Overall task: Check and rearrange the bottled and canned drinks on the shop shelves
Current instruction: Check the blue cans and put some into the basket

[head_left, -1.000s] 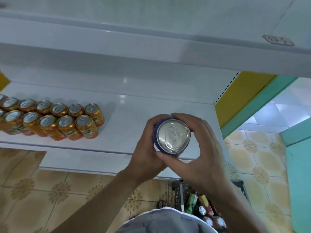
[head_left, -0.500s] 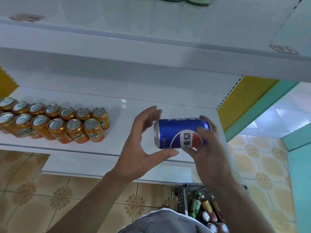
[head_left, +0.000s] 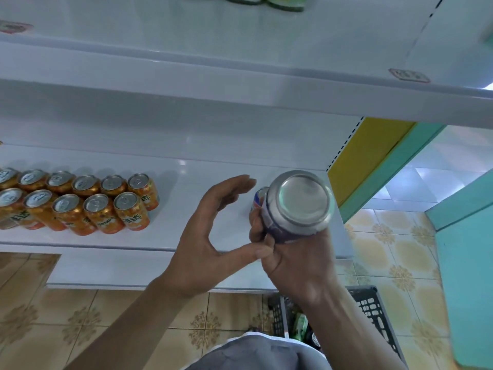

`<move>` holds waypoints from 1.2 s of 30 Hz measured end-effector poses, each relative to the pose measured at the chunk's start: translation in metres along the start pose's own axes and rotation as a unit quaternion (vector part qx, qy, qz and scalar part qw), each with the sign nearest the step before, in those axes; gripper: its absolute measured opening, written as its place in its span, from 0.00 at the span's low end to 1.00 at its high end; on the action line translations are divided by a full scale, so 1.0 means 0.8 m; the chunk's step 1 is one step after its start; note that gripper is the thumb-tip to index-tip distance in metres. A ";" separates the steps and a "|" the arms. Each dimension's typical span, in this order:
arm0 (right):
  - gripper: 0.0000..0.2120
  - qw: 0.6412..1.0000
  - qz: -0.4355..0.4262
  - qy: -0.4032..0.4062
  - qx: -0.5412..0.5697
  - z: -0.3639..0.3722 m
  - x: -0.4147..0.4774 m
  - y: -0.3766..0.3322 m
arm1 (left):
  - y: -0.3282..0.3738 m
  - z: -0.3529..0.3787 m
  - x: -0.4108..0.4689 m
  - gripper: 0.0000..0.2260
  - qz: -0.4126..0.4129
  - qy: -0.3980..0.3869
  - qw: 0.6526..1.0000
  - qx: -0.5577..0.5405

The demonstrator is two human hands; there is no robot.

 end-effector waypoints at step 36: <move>0.18 0.749 -0.316 0.156 -0.561 0.033 -0.031 -0.077 | -0.025 -0.004 0.000 0.21 -0.250 0.126 0.933 -0.226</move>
Point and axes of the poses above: each hand's wrist, its own x-axis towards the middle knuckle, its own z-axis out of the palm, y = z × x, the point moved 7 cm from there along x, towards the middle knuckle, and after that the axes turned 11 degrees about -x, right-handed, at the moved point
